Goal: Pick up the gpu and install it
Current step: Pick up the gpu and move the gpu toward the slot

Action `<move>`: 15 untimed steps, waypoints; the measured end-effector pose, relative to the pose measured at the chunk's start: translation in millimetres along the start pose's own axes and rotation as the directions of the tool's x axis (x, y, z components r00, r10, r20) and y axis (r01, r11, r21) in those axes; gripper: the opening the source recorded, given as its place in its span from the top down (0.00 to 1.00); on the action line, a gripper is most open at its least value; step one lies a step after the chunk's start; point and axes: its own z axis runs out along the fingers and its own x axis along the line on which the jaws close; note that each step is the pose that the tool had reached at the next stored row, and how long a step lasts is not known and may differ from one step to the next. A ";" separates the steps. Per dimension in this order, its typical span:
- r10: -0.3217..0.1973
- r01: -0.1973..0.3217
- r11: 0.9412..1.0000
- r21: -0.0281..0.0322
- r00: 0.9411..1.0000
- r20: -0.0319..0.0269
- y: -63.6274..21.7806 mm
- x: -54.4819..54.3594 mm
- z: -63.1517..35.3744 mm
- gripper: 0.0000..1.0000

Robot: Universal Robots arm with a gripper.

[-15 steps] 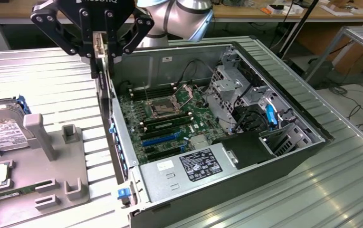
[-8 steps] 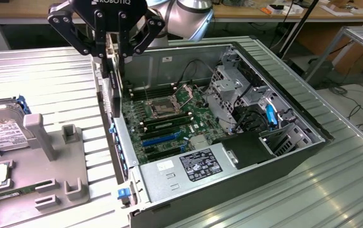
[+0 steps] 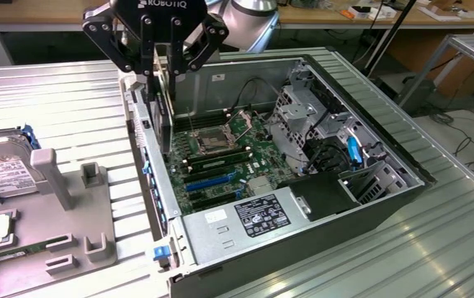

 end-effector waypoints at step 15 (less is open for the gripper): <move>0.000 0.000 1.000 0.000 1.000 0.000 2.3 -31.7 2.7 0.73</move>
